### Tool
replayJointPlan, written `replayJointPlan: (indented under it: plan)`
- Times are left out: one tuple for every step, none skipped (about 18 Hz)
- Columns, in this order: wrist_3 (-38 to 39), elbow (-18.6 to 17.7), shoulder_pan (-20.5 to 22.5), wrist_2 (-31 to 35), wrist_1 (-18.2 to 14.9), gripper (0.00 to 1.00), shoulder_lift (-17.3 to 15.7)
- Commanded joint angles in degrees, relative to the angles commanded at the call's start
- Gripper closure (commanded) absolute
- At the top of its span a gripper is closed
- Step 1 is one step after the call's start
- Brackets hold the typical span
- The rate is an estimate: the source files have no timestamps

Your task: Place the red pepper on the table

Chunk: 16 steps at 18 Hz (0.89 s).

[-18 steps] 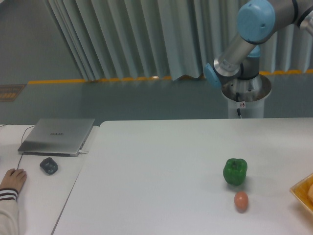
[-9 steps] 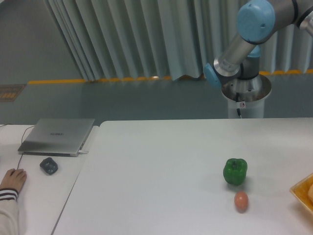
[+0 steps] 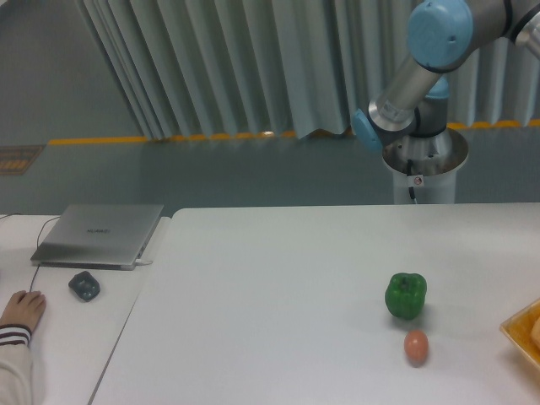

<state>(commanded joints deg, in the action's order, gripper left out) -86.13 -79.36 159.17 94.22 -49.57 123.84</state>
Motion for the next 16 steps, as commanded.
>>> replayJointPlan:
  plan:
    - [0.0,0.0,0.0,0.1,0.0,0.54,0.0]
    - [0.0,-0.1,0.0,0.0,0.0,0.54,0.0]
    - [0.0,-0.1,0.0,0.1,0.0,0.54,0.0]
    - [-0.1,-0.1,0.1,0.0,-0.2,0.54,-0.3]
    - [-0.1,-0.1,0.1,0.0,-0.6,0.54,-0.7]
    - [-0.1,0.2,0.1,0.0,-2.3,0.55,-1.4]
    - [-0.1,0.5,0.1,0.0,-4.5,0.55,-2.2]
    - [-0.1,0.7,0.1,-0.4,-6.7,0.55,-3.2]
    - [-0.1,0.7,0.1,-1.4,-8.6,0.55,-4.5]
    - [-0.1,0.7,0.0,-2.8,-10.4,0.54,-5.7]
    - [-0.1,0.7,0.0,-4.3,-12.3,0.54,-6.8]
    - [0.1,0.7,0.0,-5.4,-14.0,0.54,-7.8]
    - [0.3,0.7,0.0,-6.2,-15.2,0.54,-8.7]
    - [0.6,1.0,-0.2,-6.5,-17.1,0.54,-9.7]
    - [0.7,1.1,-0.5,-6.9,-18.8,0.54,-10.4]
    - [1.3,1.1,-0.7,-8.2,-20.3,0.54,-11.2]
